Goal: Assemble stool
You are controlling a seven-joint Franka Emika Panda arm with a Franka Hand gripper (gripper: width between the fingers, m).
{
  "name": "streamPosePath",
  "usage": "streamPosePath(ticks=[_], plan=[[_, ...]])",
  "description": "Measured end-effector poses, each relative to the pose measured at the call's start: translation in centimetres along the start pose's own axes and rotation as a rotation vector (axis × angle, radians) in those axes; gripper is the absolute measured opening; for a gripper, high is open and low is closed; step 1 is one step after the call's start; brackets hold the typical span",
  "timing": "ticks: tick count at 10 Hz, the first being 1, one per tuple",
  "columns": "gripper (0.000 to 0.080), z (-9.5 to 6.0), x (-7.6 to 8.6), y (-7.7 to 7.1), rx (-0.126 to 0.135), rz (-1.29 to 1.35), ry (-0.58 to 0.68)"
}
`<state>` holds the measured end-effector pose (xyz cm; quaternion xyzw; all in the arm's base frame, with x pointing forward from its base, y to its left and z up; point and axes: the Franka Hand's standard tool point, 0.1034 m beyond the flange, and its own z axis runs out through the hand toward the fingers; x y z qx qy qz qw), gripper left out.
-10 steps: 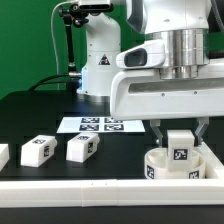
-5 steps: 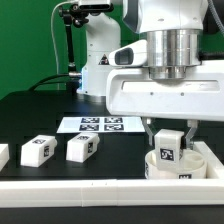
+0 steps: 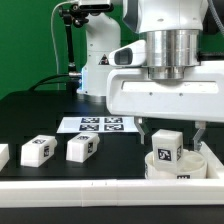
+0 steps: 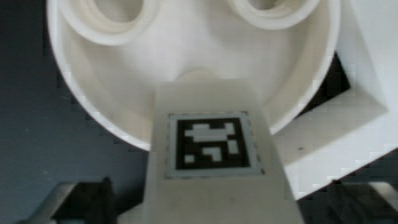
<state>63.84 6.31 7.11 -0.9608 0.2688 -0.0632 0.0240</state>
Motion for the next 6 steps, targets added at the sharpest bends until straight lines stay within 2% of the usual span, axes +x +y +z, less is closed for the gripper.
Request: streamPosePath(ticks=[1,2,4,5,6], plan=[[0.0639,-1.1,-0.1,0.7,0.008,-0.043,-0.002],[0.0647,-2.1,-0.1,1.6,0.011,-0.068,-0.004],[0.0649,-3.8,0.0,4.0,0.002,-0.098,0.001],[0.0649,-3.9,0.0,4.6,-0.002,-0.092,0.001],[0.0649,-3.7,-0.1,4.4,-0.002,-0.096,-0.001]])
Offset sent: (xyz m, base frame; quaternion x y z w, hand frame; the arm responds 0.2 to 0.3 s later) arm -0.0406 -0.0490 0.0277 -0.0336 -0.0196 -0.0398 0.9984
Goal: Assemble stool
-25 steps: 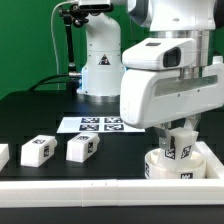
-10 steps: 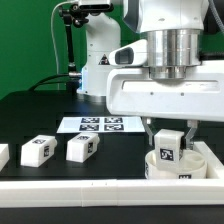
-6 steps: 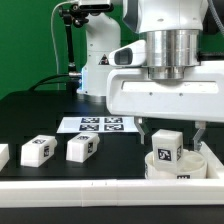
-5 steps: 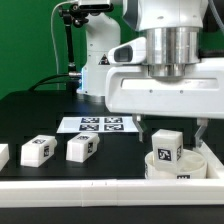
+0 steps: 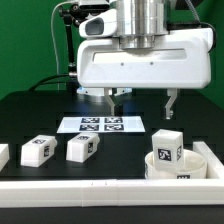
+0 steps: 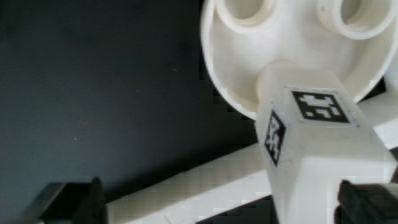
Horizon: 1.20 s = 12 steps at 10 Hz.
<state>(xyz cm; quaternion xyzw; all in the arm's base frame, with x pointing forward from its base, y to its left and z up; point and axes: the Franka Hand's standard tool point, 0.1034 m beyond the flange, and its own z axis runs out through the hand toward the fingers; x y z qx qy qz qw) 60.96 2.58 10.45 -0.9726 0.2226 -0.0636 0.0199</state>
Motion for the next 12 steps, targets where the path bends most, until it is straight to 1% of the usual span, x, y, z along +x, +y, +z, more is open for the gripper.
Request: streamPosePath(ticks=[6,7,8,9,10,11,12], plan=[[0.0649,0.0,0.0,0.1,-0.001,-0.006,0.000],[0.0649,0.1,-0.1,1.7,-0.002,-0.049,-0.002],[0.0649,0.2,0.1,4.7,-0.001,-0.055,-0.010],[0.0649,0.6,0.6,7.0,-0.008,-0.069,-0.016],[0.0649,1.6,0.9,8.3,-0.015,-0.066,-0.005],[0.0649,2.8,0.7,9.1,-0.024,-0.062,0.003],[0.0649,2.9,0.8,9.1,-0.025,-0.063,0.005]])
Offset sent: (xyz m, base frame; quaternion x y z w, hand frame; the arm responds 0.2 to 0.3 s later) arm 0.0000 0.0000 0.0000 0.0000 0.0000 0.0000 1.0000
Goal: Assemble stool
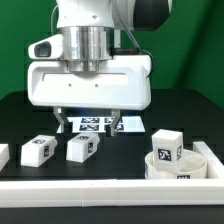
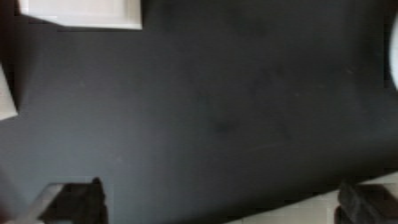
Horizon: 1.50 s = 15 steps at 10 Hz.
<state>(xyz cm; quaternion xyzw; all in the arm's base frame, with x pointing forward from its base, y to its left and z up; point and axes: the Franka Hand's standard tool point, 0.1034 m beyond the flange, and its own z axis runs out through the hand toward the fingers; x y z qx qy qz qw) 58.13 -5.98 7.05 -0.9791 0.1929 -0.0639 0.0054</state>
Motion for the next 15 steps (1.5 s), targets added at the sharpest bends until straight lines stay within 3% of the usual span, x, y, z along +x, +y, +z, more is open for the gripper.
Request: streamPosePath(ticks=[4,7,10,15], plan=[[0.0649,0.0,0.0,0.0,0.000,-0.001,0.000],[0.0649,1.3,-1.4,4.0,-0.016,0.073,-0.040],[0.0649,1.3,-1.7,3.7,-0.015,0.066,-0.074],[0.0649,1.6,-3.0,4.2,-0.018,0.054,-0.415]])
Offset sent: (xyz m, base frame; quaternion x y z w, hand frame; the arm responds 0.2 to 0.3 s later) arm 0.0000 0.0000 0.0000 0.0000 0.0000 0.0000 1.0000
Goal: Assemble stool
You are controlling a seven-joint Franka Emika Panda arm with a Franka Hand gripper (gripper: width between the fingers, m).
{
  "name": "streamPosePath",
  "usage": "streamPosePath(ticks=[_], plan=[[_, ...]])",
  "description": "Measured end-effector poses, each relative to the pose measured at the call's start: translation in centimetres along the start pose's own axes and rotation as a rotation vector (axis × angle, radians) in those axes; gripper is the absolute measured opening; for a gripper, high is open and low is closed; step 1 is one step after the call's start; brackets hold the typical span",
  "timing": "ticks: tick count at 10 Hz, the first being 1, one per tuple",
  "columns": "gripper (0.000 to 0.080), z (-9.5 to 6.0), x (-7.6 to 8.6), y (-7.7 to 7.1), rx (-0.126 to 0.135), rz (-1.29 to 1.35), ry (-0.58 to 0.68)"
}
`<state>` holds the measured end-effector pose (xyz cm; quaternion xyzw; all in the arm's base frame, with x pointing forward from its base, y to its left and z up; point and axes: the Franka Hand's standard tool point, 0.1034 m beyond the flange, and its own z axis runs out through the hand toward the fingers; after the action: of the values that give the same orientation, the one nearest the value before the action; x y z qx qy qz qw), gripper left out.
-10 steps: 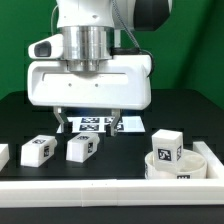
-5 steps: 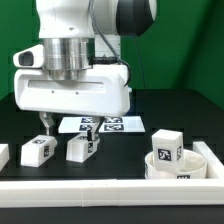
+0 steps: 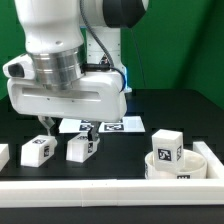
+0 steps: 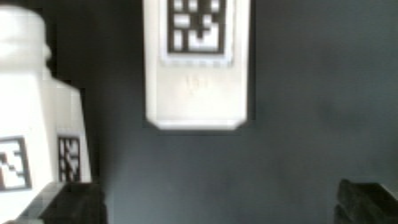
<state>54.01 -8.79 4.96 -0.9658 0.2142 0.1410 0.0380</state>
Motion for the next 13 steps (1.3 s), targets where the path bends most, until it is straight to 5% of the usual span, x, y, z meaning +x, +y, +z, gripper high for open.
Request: streamPosePath(ticks=[9,13], plan=[[0.0649,1.6,-1.2,0.5,-0.029,-0.054,-0.574],[0.0649,2.5,-0.8,0.0,-0.037,-0.062,-0.579]])
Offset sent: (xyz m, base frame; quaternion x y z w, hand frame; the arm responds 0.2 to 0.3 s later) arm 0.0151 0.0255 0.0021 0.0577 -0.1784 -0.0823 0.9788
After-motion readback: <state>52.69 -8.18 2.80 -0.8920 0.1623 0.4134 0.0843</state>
